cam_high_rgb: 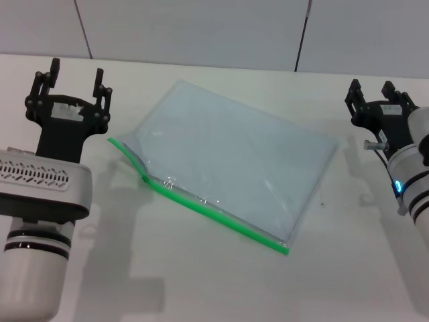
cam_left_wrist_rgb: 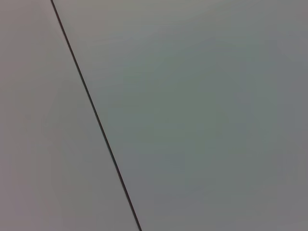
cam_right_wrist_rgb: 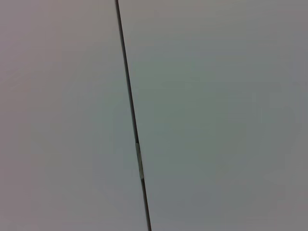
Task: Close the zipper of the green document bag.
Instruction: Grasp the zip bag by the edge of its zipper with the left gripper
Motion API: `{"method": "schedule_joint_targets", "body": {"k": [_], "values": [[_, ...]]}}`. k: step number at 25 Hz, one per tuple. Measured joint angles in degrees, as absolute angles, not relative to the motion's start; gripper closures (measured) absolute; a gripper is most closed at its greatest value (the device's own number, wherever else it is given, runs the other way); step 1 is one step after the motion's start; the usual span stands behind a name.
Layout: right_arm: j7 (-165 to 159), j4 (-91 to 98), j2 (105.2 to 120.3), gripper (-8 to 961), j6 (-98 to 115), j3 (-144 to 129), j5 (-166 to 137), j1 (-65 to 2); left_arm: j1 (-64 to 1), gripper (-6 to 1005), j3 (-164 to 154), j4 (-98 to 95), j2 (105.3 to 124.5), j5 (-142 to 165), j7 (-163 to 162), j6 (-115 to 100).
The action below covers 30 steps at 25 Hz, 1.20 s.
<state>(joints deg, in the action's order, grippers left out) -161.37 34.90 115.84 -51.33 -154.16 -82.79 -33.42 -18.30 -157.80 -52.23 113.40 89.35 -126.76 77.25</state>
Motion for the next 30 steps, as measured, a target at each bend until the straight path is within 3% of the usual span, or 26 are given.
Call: {"method": "schedule_joint_targets", "body": {"k": [22,30], "values": [[-161.4,34.8,115.84,338,-51.2,-154.1,-82.8,-33.6,-18.8,384,-158.8,-52.1,113.28,88.2,-127.0,77.2],[-161.4,34.5,115.79,339,-50.9,-154.0,-82.8,-33.5,-18.4,384,-159.3,-52.3,113.4,85.0,-112.9,76.6]]}}
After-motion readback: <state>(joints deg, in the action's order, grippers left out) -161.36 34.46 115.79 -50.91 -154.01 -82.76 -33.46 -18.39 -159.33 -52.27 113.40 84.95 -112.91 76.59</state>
